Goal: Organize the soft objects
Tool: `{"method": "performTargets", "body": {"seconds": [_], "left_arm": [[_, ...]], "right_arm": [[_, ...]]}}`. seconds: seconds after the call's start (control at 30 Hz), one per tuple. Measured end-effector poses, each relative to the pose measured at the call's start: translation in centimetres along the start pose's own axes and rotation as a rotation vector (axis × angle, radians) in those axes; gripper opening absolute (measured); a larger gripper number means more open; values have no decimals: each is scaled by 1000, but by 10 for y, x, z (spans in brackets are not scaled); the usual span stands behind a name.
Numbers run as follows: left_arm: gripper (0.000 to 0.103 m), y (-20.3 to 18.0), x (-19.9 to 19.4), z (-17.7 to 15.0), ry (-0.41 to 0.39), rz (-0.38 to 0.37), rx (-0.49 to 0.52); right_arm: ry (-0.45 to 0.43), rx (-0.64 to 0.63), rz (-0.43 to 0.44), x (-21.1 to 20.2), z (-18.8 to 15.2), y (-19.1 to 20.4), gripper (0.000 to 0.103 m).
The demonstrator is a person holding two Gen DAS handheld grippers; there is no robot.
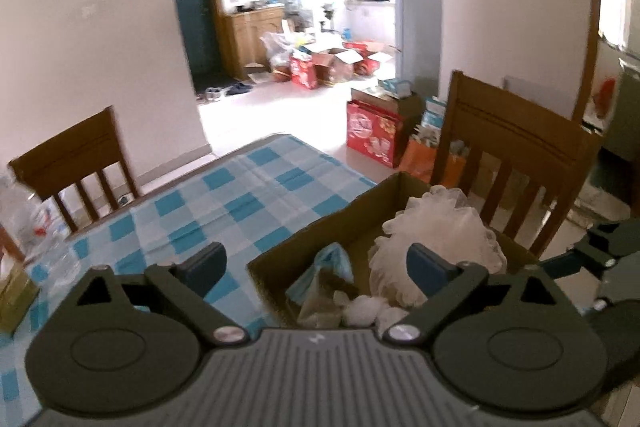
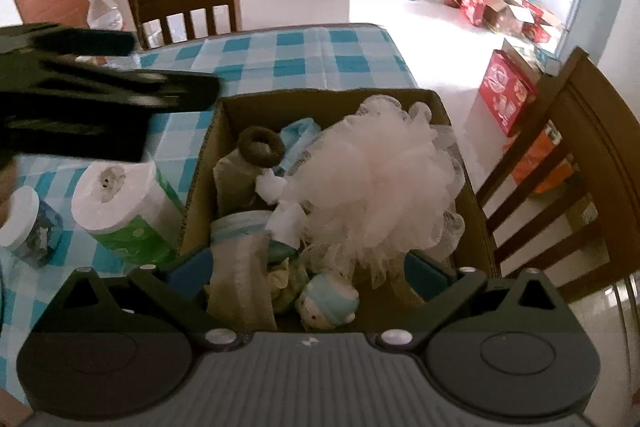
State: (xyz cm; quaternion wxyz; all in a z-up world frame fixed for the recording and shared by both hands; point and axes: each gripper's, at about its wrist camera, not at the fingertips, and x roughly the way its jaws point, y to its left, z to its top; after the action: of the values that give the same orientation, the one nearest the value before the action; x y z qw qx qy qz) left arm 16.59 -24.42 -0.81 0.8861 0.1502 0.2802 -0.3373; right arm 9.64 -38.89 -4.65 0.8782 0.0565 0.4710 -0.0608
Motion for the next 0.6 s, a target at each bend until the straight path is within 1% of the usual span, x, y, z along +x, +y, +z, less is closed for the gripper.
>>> {"method": "performTargets", "body": {"seconds": [0.07, 0.1, 0.17, 0.23, 0.3, 0.4, 0.47, 0.6], "left_arm": [[98, 4, -15, -7, 0, 9, -29], [100, 5, -21, -10, 3, 25, -42], [102, 6, -32, -17, 34, 71, -55], [102, 7, -42, -25, 64, 102, -64], [102, 9, -51, -32, 104, 133, -69], [102, 13, -65, -42, 159, 140, -81], [102, 15, -74, -47, 192, 132, -94], [102, 17, -88, -54, 225, 117, -103]], "right_arm": [[10, 28, -17, 0, -1, 0, 103], [14, 43, -28, -1, -1, 0, 103], [22, 66, -59, -2, -2, 3, 103], [21, 88, -107, -7, -3, 9, 103], [29, 106, -135, -13, -6, 15, 103], [30, 127, -165, -26, -9, 29, 103], [23, 148, -205, -37, -13, 38, 103], [13, 215, -220, -58, -23, 48, 103]]}}
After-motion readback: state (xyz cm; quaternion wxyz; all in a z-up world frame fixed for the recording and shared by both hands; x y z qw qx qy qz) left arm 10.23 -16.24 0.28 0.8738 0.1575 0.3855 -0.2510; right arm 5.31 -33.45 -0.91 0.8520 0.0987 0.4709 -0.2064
